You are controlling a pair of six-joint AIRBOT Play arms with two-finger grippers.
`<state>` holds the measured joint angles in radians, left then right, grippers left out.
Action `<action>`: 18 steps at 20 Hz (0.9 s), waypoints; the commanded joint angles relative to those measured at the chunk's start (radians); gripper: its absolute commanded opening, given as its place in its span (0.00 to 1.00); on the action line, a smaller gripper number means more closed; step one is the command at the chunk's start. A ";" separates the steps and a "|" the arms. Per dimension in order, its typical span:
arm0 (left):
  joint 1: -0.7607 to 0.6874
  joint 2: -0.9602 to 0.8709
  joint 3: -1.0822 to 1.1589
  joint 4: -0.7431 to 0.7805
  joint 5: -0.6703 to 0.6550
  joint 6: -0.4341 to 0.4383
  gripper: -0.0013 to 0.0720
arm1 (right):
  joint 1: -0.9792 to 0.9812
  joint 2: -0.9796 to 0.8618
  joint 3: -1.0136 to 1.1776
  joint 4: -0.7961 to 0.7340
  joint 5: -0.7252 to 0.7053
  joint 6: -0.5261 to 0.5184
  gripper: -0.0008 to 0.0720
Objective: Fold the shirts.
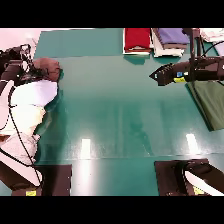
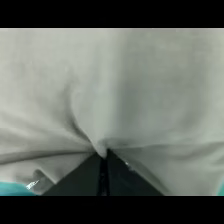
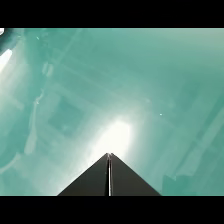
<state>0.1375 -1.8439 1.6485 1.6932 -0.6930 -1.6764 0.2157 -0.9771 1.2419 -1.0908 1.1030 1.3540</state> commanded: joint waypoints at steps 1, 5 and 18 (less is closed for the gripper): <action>0.001 0.037 0.106 -0.003 -0.112 0.001 0.05 | 0.001 0.021 0.001 0.000 -0.053 0.000 0.03; -0.030 0.269 0.260 -0.005 -0.100 0.029 0.05 | -0.008 0.093 0.018 -0.001 -0.176 0.000 0.03; -0.760 0.671 0.294 -0.087 -0.373 0.167 0.05 | -0.217 0.096 0.386 -0.006 -0.072 0.000 0.03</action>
<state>-0.4419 -1.1732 1.9659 1.6566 -0.9882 -1.5200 0.0483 -0.8818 1.5711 -1.0992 0.9905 1.3540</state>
